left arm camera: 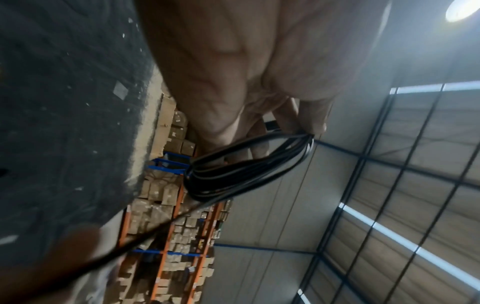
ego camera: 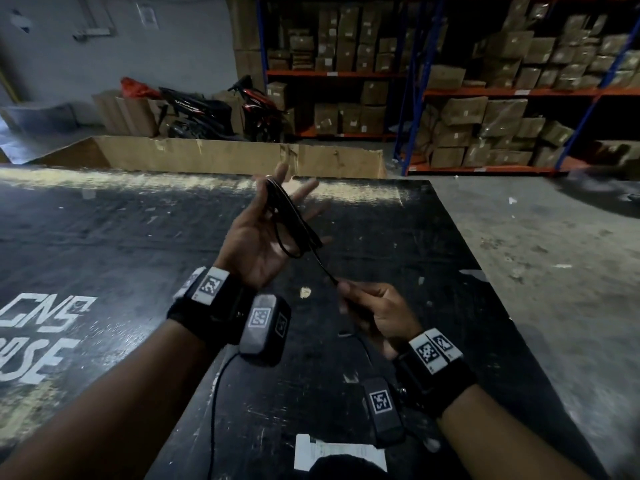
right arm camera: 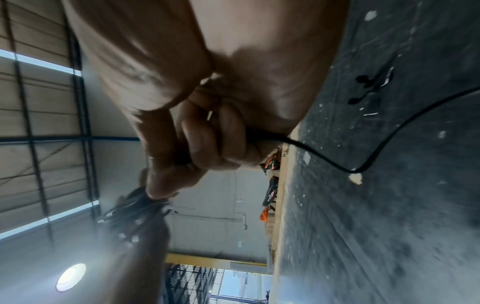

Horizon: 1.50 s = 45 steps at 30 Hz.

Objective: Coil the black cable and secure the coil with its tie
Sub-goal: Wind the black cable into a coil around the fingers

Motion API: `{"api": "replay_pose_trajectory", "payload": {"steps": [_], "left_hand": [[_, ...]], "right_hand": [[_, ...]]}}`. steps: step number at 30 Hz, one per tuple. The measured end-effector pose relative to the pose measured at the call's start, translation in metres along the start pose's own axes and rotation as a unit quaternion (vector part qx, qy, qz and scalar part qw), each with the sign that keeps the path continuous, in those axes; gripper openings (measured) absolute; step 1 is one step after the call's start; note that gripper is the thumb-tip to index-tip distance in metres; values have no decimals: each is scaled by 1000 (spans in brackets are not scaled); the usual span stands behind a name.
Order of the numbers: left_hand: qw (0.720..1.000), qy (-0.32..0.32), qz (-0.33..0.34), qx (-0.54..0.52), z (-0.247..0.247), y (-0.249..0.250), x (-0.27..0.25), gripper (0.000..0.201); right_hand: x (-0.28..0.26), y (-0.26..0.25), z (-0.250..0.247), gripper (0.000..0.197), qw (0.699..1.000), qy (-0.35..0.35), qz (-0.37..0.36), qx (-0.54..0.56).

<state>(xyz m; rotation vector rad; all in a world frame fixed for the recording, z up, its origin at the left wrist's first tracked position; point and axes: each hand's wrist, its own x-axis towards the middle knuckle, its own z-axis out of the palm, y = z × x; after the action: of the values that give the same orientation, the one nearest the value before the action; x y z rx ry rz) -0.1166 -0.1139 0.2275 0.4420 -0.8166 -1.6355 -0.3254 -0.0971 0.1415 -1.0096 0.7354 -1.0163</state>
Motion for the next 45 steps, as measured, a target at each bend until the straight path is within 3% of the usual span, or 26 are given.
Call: {"api": "replay_pose_trajectory", "payload": {"steps": [5, 11, 13, 17, 20, 23, 27, 31, 34, 39, 45], "left_hand": [[992, -121, -28, -20, 16, 18, -4, 46], [959, -230, -168, -6, 23, 8, -34, 45], [943, -237, -216, 86, 13, -5, -42, 45], [885, -209, -201, 364, -2, -30, -53, 50], [856, -175, -211, 438, -4, -41, -53, 53], [858, -109, -171, 472, -9, -47, -49, 50], [885, -15, -86, 458, -17, -53, -39, 54], [937, 72, -43, 339, -17, -52, -29, 41], [970, 107, -30, 218, -17, -46, -18, 36], [995, 67, -27, 62, -10, -27, -7, 44], [997, -60, -44, -27, -1, -12, -9, 46]], "right_hand": [[6, 12, -20, 26, 996, -22, 37, -77], [29, -13, -32, 10, 979, 9, -10, -201], [33, -34, -32, 11, 956, -10, -26, -293], [36, -71, -21, 11, 879, -63, -43, -470], [38, -90, -5, 15, 827, -66, -51, -557], [35, -97, 10, 10, 807, -60, -65, -584], [28, -86, 22, 8, 826, -13, -108, -553], [17, -71, 24, 14, 889, 33, -154, -430], [6, -54, 25, 18, 936, 25, -165, -309], [-5, -13, 16, 21, 989, -2, -73, -130], [-9, 14, -8, 28, 995, -8, 34, -90]]}}
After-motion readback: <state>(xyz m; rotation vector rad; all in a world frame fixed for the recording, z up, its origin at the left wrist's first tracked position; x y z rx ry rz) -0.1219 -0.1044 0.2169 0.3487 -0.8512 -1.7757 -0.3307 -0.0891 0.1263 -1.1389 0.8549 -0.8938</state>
